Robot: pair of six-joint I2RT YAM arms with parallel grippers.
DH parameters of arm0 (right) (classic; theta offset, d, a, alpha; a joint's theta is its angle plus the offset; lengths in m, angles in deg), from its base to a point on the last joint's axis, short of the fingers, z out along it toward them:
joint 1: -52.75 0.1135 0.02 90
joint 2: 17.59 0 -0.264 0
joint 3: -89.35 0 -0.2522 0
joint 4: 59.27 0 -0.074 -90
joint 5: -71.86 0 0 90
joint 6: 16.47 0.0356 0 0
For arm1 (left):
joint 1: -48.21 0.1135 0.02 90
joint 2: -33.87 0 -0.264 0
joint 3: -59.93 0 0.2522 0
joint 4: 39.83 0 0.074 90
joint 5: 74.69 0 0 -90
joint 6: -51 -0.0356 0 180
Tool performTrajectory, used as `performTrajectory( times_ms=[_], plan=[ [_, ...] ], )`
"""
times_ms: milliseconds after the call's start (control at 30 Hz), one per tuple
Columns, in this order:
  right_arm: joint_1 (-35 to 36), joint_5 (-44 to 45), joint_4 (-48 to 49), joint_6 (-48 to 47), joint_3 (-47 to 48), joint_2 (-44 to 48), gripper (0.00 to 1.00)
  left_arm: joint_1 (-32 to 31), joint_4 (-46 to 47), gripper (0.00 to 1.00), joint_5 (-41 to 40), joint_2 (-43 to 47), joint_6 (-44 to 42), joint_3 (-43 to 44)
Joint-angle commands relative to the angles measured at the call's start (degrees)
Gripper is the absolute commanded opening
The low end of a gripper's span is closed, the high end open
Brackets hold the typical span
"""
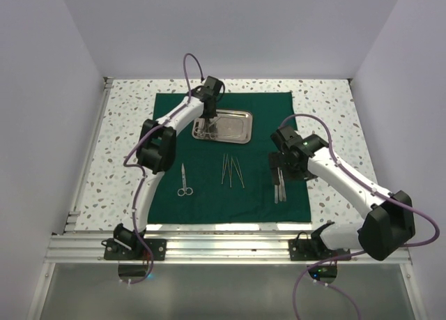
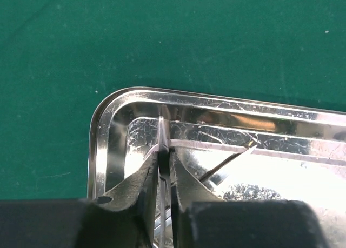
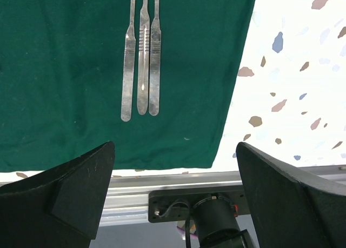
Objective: Open and lay out the surgical kit
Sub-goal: Pick up the medical item from the container.
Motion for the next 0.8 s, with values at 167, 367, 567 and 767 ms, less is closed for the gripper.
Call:
performTrajectory(
  times_ms=[167, 367, 567, 767],
  plan=[
    [-0.13, 0.29, 0.24, -1.36, 2.35, -0.94, 0.98, 0.38, 0.46, 0.0, 4.62, -0.09, -0.85, -5.95],
    [-0.05, 0.12, 0.42, -1.36, 2.09, -0.32, 0.98, 0.47, 0.81, 0.0, 6.73, 2.1, -1.46, -1.3],
    [-0.13, -0.23, 0.59, -0.83, 1.82, 1.35, 0.98, 0.47, 1.78, 0.0, 10.24, 6.58, -2.25, 2.4],
    [-0.13, -1.55, 1.29, -0.31, 1.38, 2.49, 0.98, 0.56, -0.14, 0.0, 9.46, 12.55, -3.84, 3.47]
  ],
)
